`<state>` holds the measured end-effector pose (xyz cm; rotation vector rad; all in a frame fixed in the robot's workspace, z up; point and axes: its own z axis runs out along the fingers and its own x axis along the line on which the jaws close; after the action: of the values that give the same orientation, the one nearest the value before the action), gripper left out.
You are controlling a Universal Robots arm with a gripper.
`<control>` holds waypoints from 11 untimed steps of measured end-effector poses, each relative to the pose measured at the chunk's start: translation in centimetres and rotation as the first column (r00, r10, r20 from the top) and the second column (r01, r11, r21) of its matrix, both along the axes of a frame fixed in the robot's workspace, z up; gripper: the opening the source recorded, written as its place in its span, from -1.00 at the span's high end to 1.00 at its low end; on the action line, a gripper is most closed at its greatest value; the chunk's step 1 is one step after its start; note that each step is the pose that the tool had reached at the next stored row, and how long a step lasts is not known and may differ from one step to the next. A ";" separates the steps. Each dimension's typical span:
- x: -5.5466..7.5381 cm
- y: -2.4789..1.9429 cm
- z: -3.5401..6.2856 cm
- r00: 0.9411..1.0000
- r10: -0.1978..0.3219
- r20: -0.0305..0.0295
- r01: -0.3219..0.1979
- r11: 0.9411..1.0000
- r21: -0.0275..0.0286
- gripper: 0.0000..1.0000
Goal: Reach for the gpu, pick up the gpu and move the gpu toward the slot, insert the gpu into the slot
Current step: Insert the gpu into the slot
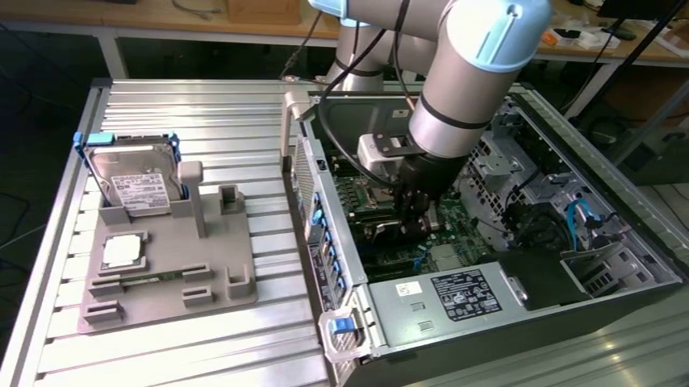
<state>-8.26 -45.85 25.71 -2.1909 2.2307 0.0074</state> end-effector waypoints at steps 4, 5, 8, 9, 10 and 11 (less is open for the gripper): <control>-0.1 0.01 -0.23 1.000 0.000 0.000 0.000 1.000 0.001 0.47; -0.1 0.00 -0.28 1.000 0.000 0.000 0.000 1.000 0.000 0.47; -0.2 0.00 -0.44 1.000 0.000 0.000 0.000 1.000 0.000 0.47; -0.2 0.00 -0.51 1.000 0.000 0.000 0.000 1.000 0.000 0.47; -0.2 0.00 -0.56 1.000 0.000 0.000 0.000 1.000 0.000 0.47; -0.2 0.00 -0.57 1.000 0.000 0.000 0.000 1.000 0.000 0.47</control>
<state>-8.46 -45.85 25.14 -2.1908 2.2311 0.0075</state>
